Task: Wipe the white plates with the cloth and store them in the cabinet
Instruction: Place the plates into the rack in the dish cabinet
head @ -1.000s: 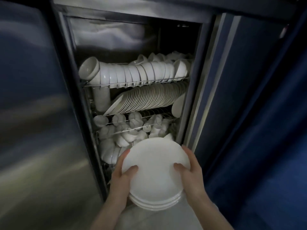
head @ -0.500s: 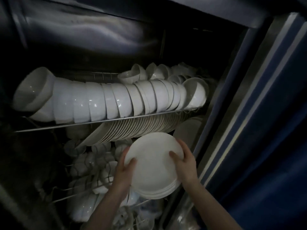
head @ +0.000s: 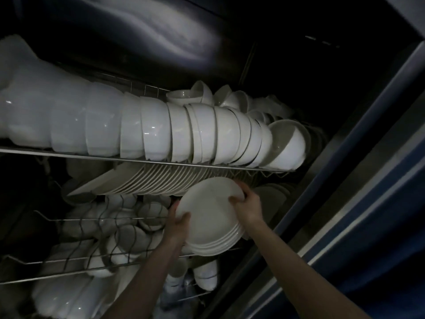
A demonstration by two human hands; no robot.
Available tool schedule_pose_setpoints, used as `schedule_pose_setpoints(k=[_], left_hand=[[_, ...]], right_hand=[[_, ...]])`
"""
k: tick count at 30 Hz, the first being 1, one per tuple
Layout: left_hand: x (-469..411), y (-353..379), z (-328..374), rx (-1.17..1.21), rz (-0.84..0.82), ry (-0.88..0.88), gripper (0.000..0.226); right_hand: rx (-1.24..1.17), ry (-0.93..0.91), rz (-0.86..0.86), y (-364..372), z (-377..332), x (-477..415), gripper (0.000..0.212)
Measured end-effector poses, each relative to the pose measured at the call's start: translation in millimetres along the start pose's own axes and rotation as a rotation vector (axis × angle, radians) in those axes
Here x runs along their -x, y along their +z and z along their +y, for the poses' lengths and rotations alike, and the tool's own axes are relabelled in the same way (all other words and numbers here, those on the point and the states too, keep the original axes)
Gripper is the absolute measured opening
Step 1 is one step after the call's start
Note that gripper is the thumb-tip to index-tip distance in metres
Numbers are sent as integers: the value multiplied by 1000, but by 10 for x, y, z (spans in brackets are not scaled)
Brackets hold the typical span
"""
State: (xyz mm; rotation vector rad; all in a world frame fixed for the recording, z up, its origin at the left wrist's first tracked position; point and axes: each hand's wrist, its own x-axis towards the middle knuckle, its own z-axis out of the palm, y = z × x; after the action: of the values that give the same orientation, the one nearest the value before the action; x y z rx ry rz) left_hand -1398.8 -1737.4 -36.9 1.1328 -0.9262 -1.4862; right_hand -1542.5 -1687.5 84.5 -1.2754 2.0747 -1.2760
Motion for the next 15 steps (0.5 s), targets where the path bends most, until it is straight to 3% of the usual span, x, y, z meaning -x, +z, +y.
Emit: schedule_pose_setpoints(k=[15], left_hand=[[-67,236,-130,-365,-122,118,59]], right_hand=[[-16,-52,-25,-136,-25,-234,49]])
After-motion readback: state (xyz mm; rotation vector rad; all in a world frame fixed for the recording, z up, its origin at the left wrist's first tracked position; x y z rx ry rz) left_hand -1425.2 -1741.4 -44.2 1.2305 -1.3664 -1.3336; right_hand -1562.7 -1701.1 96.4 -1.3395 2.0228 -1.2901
